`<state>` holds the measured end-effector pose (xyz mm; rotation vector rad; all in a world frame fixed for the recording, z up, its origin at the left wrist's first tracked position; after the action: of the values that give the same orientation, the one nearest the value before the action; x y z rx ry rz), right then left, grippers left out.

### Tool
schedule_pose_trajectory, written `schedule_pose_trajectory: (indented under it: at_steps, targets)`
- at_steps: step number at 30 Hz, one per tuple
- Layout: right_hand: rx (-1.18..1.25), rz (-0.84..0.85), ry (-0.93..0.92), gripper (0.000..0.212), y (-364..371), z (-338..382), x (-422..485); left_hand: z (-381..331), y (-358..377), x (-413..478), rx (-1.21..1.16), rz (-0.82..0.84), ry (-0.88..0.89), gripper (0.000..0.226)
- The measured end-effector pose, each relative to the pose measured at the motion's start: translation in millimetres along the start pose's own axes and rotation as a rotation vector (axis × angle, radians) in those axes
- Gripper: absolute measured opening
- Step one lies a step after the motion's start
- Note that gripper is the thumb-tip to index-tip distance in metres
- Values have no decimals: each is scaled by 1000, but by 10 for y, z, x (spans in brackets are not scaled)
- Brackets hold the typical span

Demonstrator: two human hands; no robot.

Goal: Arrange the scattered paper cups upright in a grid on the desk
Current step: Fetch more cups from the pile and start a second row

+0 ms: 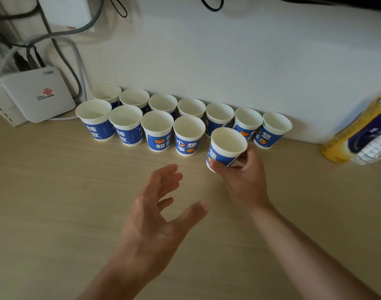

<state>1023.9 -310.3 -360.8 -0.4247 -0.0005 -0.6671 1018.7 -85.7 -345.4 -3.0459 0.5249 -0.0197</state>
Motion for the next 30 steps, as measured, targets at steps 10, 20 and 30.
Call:
schedule_pose_trajectory:
  at_steps: [10,20,30]
  targets:
    - [-57,-57,-28,57,164,-103,263,48,-189,-59,-4,-20,-17,73]
    - [-58,-74,4,64,202,-120,303,52,-264,-84,10,-5,-6,71]
    - [61,-141,124,61,-160,-166,-347,-138,-299,-338,64,-15,-18,66]
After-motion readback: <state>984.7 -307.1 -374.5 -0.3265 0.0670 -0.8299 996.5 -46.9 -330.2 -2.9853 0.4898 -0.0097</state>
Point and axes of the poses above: each hand's wrist, its own x-axis towards the middle knuckle, its own y-axis out of the palm, z = x × y, the point moved 9 cm from there along x, towards the middle knuckle, and after that the axes turned 5 degrees about -x, right-handed, at the moved point
